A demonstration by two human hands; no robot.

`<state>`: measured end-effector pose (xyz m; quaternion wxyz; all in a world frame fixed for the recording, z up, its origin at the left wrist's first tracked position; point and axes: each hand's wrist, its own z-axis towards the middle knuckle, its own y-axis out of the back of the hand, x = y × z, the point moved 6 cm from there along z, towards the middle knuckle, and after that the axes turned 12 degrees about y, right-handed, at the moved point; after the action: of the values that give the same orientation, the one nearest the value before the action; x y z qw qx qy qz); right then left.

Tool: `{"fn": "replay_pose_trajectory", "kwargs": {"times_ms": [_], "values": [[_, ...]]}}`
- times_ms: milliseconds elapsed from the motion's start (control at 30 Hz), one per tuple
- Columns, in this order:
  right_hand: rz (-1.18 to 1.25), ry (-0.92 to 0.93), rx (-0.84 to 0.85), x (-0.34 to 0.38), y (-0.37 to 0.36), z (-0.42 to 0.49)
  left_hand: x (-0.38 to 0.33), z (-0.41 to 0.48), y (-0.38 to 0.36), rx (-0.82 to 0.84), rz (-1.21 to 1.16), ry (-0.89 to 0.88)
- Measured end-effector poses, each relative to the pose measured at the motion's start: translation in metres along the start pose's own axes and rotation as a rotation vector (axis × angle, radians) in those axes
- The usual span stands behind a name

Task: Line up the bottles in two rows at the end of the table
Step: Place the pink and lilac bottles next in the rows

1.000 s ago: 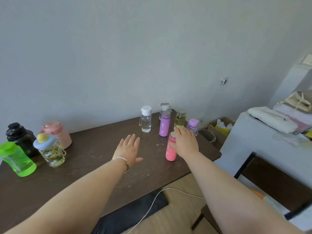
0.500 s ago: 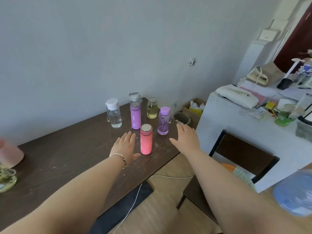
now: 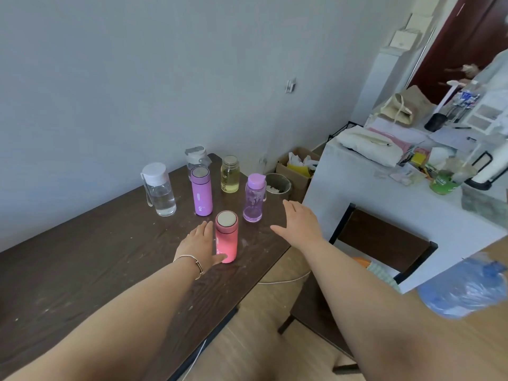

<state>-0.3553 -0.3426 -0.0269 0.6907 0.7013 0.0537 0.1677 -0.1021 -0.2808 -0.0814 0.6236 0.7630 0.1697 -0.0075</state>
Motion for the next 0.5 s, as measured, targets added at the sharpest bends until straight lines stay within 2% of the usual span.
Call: {"fn": "replay_pose_trajectory", "kwargs": {"times_ms": [167,500], "values": [[0.141,-0.054,0.004,-0.013,-0.012,0.037,-0.006,0.016,-0.016,0.145,-0.255,0.064],[0.493,-0.044,0.075,-0.026,-0.061,0.126,-0.004,0.038,-0.042,0.128,-0.611,0.267]]}}
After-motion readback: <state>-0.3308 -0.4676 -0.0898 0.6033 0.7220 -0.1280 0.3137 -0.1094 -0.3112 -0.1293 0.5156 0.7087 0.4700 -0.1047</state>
